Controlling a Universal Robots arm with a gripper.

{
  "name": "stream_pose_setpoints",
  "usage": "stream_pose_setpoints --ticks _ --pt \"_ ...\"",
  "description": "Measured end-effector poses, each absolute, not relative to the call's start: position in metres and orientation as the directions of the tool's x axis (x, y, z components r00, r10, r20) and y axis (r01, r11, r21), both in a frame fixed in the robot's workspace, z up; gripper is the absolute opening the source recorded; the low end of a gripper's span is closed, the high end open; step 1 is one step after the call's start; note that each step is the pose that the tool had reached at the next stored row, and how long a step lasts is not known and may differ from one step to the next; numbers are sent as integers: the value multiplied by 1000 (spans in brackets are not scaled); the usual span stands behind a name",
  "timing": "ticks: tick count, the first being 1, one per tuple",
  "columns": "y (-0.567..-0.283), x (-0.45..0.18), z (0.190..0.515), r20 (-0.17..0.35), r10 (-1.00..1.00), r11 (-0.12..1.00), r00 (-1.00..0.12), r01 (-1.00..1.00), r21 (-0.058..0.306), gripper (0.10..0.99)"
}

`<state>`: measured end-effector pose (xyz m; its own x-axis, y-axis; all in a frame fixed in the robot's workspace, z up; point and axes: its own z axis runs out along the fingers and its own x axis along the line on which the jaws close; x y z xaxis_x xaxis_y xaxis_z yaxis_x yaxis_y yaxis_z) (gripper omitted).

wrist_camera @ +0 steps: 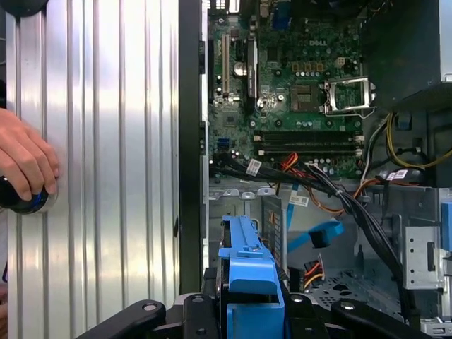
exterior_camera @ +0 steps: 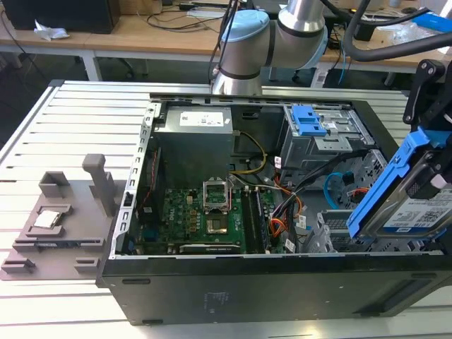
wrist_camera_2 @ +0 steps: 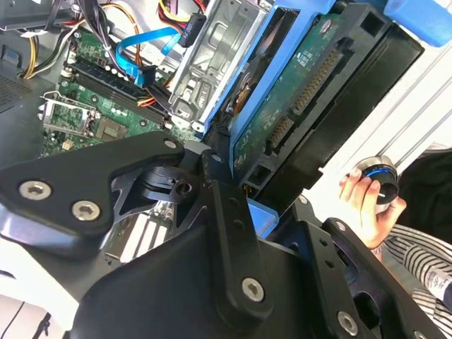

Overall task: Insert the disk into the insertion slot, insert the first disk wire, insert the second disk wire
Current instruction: 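Insert the disk into the insertion slot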

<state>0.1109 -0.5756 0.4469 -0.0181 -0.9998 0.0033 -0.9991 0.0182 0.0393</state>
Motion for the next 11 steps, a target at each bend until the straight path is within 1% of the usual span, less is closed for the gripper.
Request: stream_pose_setpoints --ticks 11 --pt "-572 108 441 3 -1000 18 -18 -999 39 365"
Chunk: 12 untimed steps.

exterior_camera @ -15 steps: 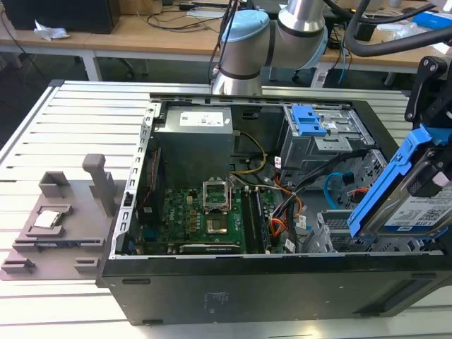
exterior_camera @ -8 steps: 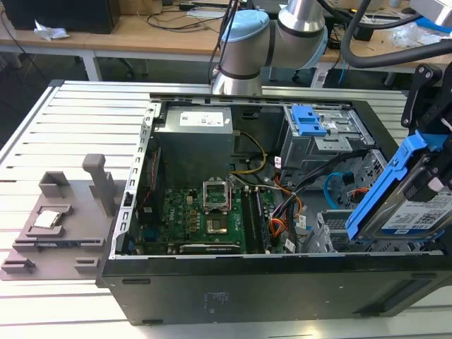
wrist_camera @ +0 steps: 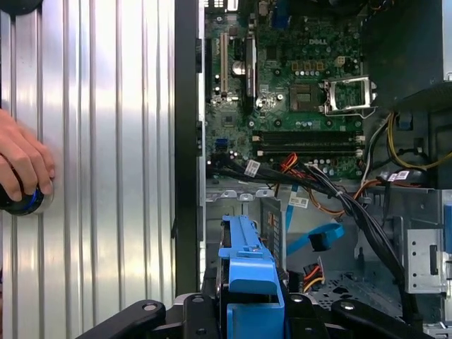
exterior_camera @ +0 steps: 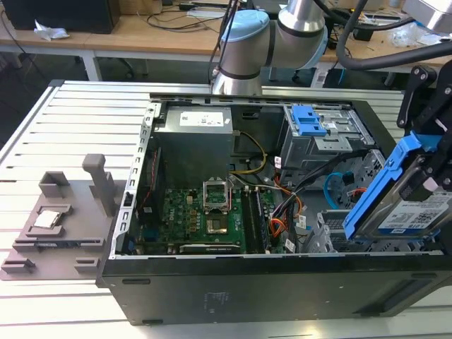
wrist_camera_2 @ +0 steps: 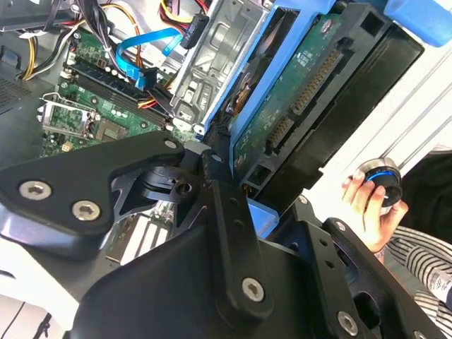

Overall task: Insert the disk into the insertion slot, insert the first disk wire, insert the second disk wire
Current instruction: 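Insert the disk into the insertion slot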

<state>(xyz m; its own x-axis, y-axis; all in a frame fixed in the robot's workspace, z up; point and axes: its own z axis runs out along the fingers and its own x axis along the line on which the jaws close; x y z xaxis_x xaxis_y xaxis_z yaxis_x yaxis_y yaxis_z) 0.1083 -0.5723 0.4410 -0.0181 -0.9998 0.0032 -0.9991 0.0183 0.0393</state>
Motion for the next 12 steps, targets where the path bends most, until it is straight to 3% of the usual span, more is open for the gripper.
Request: stream_pose_setpoints --ticks 12 --pt "-558 99 439 -22 -1000 17 -18 -999 40 365"
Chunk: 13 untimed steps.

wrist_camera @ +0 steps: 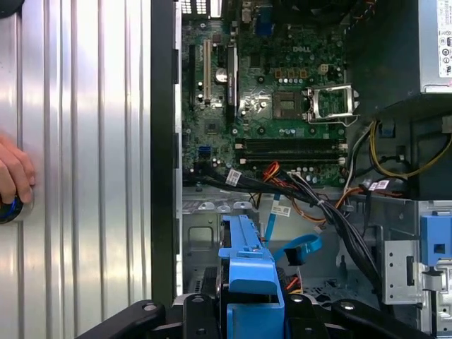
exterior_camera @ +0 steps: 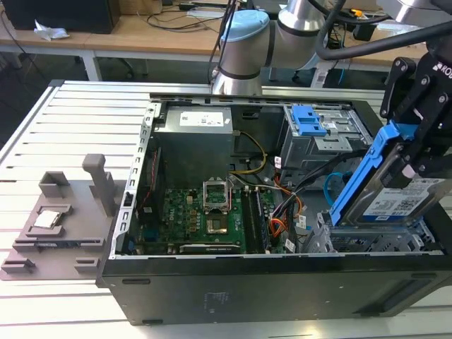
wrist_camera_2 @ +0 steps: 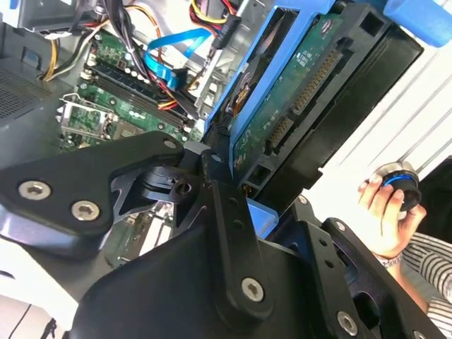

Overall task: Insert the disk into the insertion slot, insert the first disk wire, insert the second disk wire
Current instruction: 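Insert the disk into the insertion slot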

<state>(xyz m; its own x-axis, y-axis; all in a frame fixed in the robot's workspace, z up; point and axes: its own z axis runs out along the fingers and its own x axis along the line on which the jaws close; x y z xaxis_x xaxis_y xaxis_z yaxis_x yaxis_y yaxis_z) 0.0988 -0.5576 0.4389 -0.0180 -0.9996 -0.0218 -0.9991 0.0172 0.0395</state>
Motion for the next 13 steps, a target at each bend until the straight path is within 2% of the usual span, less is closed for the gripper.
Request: stream_pose_setpoints --ticks 13 --pt "-555 97 423 -28 -999 17 -18 -999 40 365"
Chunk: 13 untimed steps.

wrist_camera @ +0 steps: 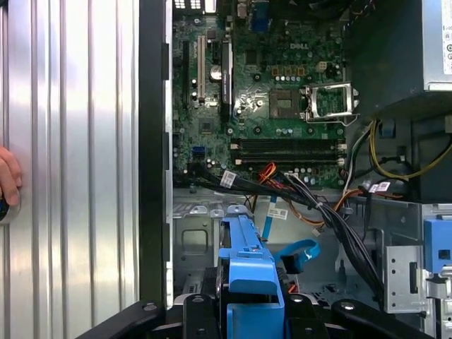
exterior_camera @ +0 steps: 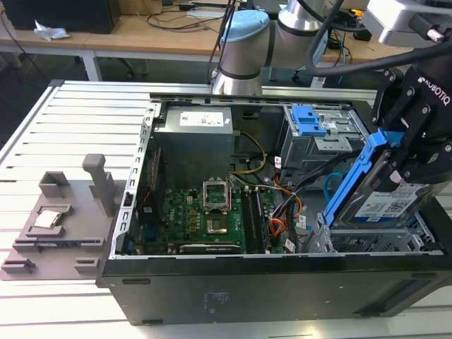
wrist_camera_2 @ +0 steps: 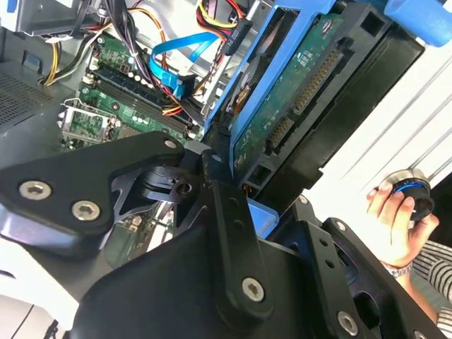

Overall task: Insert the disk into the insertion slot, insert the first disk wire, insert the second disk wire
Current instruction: 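Insert the disk into the insertion slot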

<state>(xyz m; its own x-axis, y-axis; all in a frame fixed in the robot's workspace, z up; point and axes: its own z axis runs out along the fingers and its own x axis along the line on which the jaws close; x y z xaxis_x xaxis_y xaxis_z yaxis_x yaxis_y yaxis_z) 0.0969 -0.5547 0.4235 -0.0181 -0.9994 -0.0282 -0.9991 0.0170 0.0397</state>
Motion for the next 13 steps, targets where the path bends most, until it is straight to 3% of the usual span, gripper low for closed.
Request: stream_pose_setpoints --ticks 13 --pt "-555 97 396 -28 -999 17 -18 -999 40 365"
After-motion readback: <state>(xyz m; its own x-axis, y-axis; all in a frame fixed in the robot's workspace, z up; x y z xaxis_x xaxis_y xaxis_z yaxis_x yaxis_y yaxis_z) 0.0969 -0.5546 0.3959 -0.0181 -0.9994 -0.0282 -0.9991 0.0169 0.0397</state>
